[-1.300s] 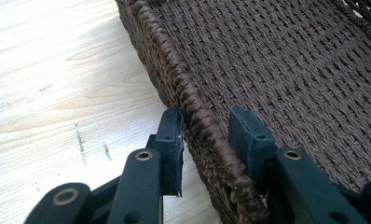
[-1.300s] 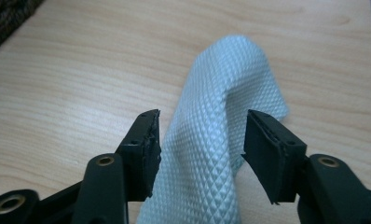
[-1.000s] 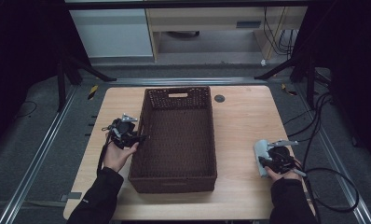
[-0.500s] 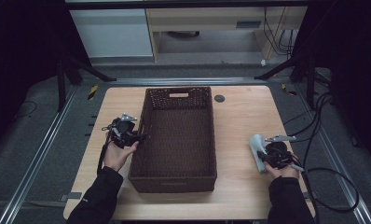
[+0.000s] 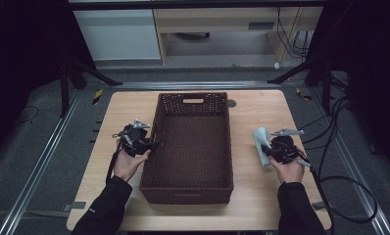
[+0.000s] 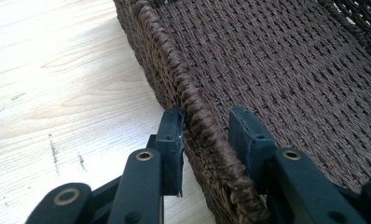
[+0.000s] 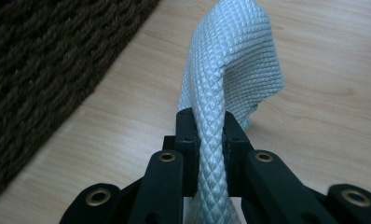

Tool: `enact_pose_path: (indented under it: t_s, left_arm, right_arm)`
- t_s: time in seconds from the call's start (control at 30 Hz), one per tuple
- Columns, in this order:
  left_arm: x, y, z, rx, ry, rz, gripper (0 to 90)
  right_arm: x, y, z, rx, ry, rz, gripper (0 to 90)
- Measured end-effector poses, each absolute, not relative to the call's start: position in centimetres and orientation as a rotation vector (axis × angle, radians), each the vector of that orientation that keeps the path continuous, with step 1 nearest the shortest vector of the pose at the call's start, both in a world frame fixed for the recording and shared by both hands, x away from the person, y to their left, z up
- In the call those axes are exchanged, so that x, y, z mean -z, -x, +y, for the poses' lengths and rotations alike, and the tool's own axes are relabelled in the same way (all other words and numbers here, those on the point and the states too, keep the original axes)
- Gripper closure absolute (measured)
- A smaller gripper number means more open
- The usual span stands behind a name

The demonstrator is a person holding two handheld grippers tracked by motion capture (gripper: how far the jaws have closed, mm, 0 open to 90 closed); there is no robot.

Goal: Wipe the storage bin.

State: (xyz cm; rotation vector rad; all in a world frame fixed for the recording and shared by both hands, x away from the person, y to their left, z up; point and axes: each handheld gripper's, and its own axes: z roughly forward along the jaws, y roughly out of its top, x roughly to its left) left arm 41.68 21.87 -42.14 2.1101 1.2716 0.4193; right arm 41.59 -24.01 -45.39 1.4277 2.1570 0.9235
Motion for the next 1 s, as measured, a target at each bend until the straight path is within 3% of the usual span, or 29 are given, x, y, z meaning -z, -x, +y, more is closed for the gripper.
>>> enact_pose_path:
  t_s: [0.6,1.0]
  left_arm:
    - [42.1,-42.1,23.4,-0.394,-2.149,1.215,66.0]
    - [42.2,-42.2,23.7,-0.39,-2.148,1.206,65.8]
  right_arm:
    - [43.4,-47.2,-19.9,-1.015,-1.347,2.132,81.6]
    - [44.7,-51.1,-18.0,-1.032,-1.371,2.123,81.7]
